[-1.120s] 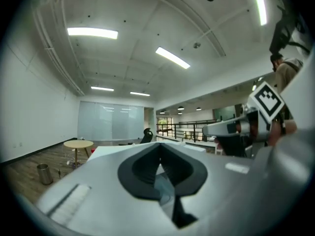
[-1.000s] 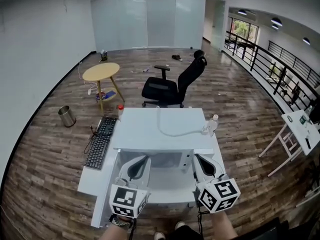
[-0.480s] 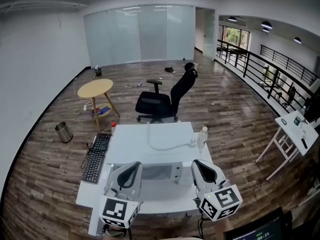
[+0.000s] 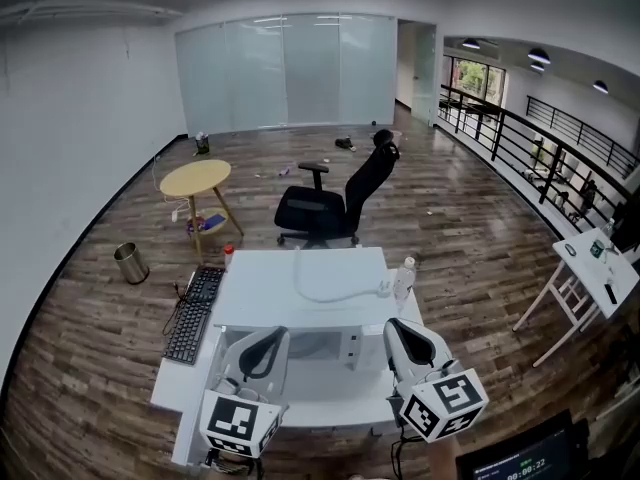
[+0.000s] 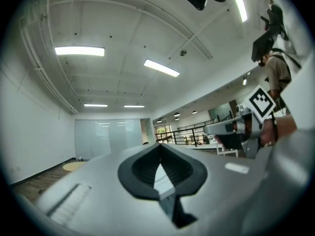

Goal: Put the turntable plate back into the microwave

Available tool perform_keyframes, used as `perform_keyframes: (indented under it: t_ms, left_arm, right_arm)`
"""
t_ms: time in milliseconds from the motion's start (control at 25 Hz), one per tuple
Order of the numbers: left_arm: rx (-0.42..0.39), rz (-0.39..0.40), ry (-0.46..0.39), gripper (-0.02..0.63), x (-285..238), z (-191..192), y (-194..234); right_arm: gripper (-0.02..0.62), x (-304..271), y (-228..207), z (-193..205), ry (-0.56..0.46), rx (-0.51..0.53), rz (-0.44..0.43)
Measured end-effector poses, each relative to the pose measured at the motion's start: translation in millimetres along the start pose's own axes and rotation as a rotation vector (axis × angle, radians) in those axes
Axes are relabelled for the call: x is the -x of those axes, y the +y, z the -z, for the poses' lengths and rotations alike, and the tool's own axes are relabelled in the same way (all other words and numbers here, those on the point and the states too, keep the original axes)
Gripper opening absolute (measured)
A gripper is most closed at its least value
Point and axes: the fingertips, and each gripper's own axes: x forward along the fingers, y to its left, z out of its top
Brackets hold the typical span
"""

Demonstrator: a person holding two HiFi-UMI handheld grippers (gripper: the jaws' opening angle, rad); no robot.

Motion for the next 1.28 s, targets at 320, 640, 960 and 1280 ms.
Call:
perform_keyframes:
  t_ms: [320,640,960,1280]
  left_arm:
    - [-0.018,0.011,0.008,0.006,7,-1,-3]
    - [0.001,0.071,-0.014,0.006,14,-14,-12]
    - [0.007,0.071,0.005,0.006,20,-8,-3]
    - [0.005,0.046,0.016,0.006,48,-12,-22]
  right_arm:
    - [0.002,3,4,2,0.006,-0.06,0.019]
    - [0.002,11,11,-1,0.009,-0.073,0.069]
    - [0.002,32,19,-7,-0.011,-0.05,0.078]
    - [0.002,58,24,-18,-0.033,-0.041,0.058]
